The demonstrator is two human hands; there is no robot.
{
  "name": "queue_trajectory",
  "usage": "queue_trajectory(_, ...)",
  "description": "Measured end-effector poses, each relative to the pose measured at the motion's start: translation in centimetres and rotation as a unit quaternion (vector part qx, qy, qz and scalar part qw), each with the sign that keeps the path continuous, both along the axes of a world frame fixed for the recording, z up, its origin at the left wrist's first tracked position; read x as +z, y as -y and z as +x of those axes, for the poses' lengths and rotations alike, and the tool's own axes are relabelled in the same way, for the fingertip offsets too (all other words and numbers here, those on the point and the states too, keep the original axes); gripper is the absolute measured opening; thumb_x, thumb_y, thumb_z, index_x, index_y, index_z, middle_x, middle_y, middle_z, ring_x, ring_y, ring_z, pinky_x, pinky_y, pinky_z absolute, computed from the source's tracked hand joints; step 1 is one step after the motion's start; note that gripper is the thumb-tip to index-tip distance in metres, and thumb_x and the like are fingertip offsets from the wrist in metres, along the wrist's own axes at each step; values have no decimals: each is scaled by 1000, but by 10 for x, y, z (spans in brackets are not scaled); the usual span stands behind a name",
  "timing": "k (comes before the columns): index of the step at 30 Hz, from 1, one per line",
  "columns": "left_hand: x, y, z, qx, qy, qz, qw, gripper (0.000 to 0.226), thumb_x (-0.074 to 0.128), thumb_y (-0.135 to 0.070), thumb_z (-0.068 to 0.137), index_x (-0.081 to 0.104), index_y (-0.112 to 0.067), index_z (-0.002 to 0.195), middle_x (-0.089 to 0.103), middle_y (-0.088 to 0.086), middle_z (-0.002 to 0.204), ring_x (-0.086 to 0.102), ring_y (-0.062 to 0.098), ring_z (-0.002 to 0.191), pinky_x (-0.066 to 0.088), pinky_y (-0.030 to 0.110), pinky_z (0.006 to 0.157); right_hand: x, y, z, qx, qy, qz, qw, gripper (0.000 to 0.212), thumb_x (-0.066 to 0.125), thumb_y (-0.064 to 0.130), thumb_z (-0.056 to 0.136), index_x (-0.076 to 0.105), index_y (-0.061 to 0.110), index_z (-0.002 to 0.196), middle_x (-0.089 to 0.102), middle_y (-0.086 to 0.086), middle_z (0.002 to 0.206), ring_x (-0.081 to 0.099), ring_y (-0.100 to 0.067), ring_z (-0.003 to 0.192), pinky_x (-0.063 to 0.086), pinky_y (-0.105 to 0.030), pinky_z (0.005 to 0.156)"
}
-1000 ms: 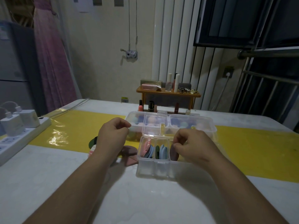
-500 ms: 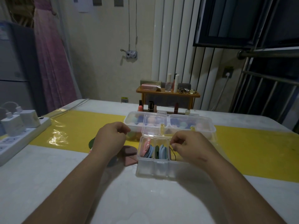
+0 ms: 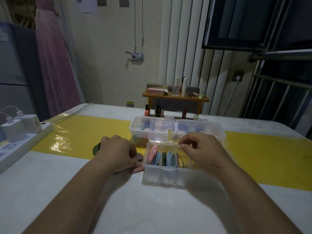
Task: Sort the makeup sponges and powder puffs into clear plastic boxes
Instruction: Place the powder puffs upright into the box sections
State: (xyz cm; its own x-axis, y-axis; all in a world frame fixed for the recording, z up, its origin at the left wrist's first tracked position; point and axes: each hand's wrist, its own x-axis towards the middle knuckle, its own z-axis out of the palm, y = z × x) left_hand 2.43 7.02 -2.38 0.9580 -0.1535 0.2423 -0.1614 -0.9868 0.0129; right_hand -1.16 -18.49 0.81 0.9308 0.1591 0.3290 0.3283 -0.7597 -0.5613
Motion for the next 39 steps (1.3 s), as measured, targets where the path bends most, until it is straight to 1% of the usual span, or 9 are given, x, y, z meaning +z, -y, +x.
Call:
queue_trajectory(4,2,-1,0,-6,-20,-5,1000,32,64,-62,77,66,-39,99,62,-17,91,53,12,101,27,37,79,-1,0,-1,-5,17,13,1000,13,59,22,95,67,31,93,62,18,85,59,-6,79,50,-22,71)
queue_trajectory(13,6,8,-4,14,-9,15,1000,25,50,-43,90,71,-30,93,67,-6,92,56,19,99,32,39,90,-5,-2,4,-10,-14,1,1000,16,58,21,96,65,34,93,62,17,86,57,-3,77,44,-19,66)
queue_trajectory(16,6,9,-3,23,28,4,999,26,50,-44,91,71,-30,92,68,-6,86,57,19,95,30,37,87,-6,-2,4,-12,-13,-2,1000,18,56,19,98,68,32,103,62,15,95,56,-1,83,43,-17,70)
queue_trajectory(20,8,9,-5,25,78,-22,996,25,50,-42,89,73,-31,93,69,-7,84,56,19,94,27,36,77,-7,-2,4,-16,-9,1,1000,21,54,19,99,68,30,109,63,11,105,57,-4,91,48,-22,80)
queue_trajectory(25,14,11,-9,26,133,-107,985,21,55,-34,94,71,-29,107,72,-4,95,60,21,90,37,33,75,-7,0,4,-13,1,15,1000,20,55,18,98,68,30,108,63,14,100,56,-2,88,46,-18,75)
queue_trajectory(28,15,11,-10,33,140,-220,965,20,59,-28,94,68,-25,112,71,0,102,59,18,86,46,31,73,-5,0,4,-12,14,30,999,19,56,18,98,68,31,104,62,15,97,56,-1,86,45,-16,71)
queue_trajectory(31,14,14,-11,14,146,-333,931,19,63,-22,92,71,-22,109,71,0,98,64,19,86,56,41,78,-3,0,3,-10,26,37,999,18,56,18,97,68,29,104,61,18,94,55,0,85,41,-12,67)
queue_trajectory(35,17,23,-17,-12,166,-405,899,17,63,-16,92,73,-18,106,71,-3,93,64,15,85,57,39,76,-1,1,2,-9,37,35,999,17,57,18,97,68,29,104,59,20,92,55,1,85,39,-11,66)
queue_trajectory(39,16,28,-16,-9,182,-433,883,18,62,-11,91,72,-17,106,69,-3,95,62,14,88,47,22,69,-1,1,2,-13,51,45,998,17,58,17,96,68,29,103,59,21,90,55,1,85,42,-11,68)
